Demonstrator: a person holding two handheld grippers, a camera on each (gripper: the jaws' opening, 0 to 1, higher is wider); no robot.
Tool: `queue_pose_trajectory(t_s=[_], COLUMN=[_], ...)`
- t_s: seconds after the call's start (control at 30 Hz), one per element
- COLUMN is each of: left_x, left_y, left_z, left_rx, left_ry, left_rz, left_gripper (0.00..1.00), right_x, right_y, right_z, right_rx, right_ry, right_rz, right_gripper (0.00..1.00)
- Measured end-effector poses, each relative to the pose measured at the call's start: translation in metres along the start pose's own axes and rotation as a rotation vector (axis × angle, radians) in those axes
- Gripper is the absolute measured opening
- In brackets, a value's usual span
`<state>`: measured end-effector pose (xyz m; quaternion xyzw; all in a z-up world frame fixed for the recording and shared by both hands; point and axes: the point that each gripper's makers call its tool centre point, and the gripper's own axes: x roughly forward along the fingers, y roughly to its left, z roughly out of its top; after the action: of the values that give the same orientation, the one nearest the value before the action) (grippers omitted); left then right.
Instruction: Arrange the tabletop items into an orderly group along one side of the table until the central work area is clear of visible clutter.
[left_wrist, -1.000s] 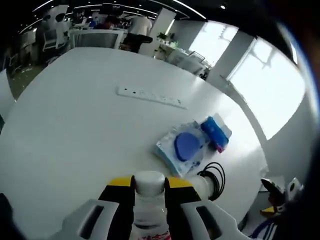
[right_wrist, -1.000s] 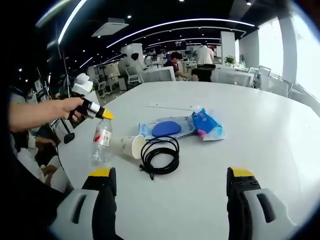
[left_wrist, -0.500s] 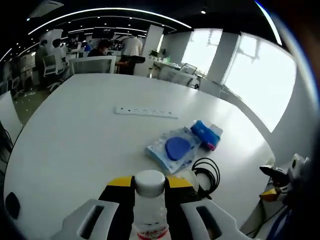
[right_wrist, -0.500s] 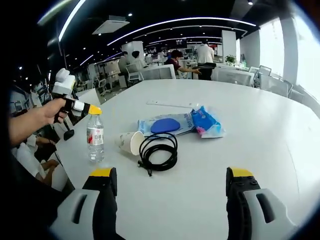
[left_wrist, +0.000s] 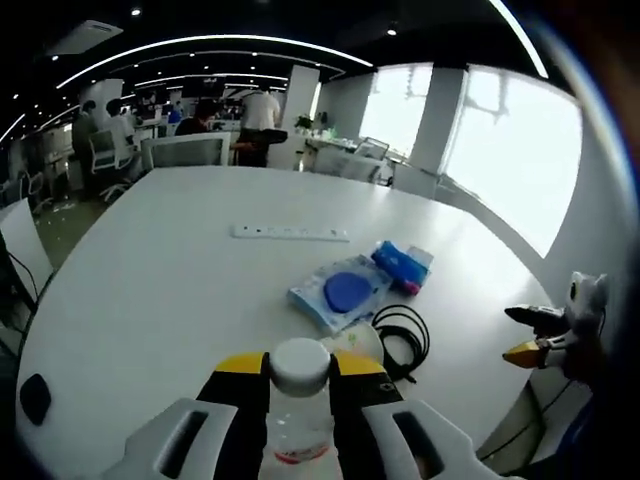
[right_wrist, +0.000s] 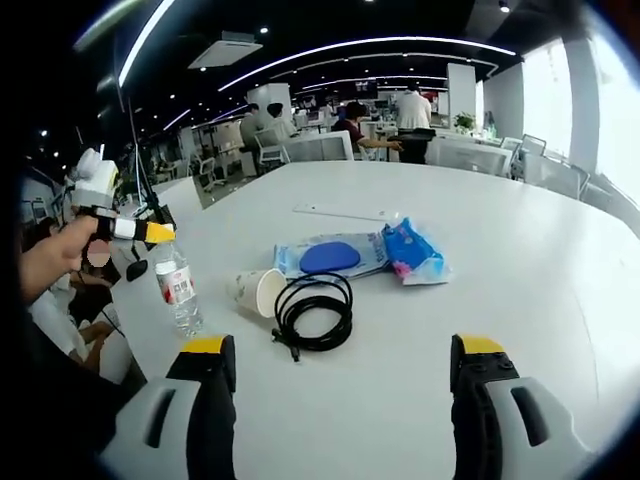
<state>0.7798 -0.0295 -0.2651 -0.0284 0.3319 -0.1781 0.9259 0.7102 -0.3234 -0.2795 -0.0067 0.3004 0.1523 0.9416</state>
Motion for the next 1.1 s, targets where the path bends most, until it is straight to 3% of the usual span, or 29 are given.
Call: queue_pose_trajectory(t_s=[0.53, 0.93, 1.1], left_x=[-0.029, -0.034, -0.034], left_y=[-0.012, -0.026, -0.032], left_z=[-0.016, -0.027, -0.028], left_rx=[0.021, 0.025, 0.074], left_ry=[-0.044, -0.023, -0.02], left_rz=[0.034, -0.015, -0.019], left_gripper=[0.22, 0.24, 0.25], right_x=[0.005, 0.007, 0.006], right_y=[0.003, 0.005, 0.008], right_z=[0.004, 0.005, 0.004], right_rx=[-0.012, -0.02, -0.016], right_ry=[0.005, 0.004, 0.001], right_rz=[0.012, 0.015, 0.017], right_gripper=[0.84, 0.84, 0.84])
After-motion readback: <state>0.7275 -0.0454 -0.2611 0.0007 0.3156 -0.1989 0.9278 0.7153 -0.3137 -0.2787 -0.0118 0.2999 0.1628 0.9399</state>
